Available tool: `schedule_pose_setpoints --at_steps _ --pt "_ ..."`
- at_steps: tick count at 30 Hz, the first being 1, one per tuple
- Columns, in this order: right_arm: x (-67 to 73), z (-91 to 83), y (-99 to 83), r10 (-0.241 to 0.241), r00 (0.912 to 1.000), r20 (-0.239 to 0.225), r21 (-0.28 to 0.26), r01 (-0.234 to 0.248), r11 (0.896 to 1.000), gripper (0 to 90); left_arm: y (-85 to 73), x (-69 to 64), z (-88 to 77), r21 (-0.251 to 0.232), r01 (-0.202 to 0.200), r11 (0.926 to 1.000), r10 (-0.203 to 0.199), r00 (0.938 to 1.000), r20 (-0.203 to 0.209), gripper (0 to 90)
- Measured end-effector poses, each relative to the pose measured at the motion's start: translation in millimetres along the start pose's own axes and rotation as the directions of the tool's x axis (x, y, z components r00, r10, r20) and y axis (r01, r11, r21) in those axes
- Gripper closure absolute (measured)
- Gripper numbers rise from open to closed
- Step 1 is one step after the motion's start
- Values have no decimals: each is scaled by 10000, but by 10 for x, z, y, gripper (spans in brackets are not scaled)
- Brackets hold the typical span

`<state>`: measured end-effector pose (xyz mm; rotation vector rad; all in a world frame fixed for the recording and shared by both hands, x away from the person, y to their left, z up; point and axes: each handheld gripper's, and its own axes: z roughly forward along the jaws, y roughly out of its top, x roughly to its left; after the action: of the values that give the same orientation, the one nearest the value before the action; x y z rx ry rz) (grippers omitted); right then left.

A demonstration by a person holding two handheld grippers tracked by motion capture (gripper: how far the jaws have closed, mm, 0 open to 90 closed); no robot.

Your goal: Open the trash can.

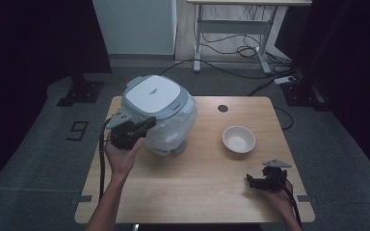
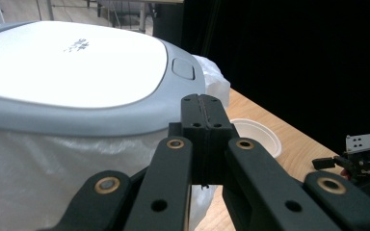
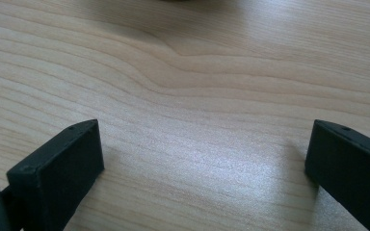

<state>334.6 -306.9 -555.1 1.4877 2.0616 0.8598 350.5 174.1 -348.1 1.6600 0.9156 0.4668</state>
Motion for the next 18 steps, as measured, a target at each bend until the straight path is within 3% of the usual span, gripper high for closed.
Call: schedule_pose_setpoints --at_steps 18 --pt "0 -2 1 8 10000 3 17 -8 10000 0 193 8 277 223 -73 9997 71 9999 84 900"
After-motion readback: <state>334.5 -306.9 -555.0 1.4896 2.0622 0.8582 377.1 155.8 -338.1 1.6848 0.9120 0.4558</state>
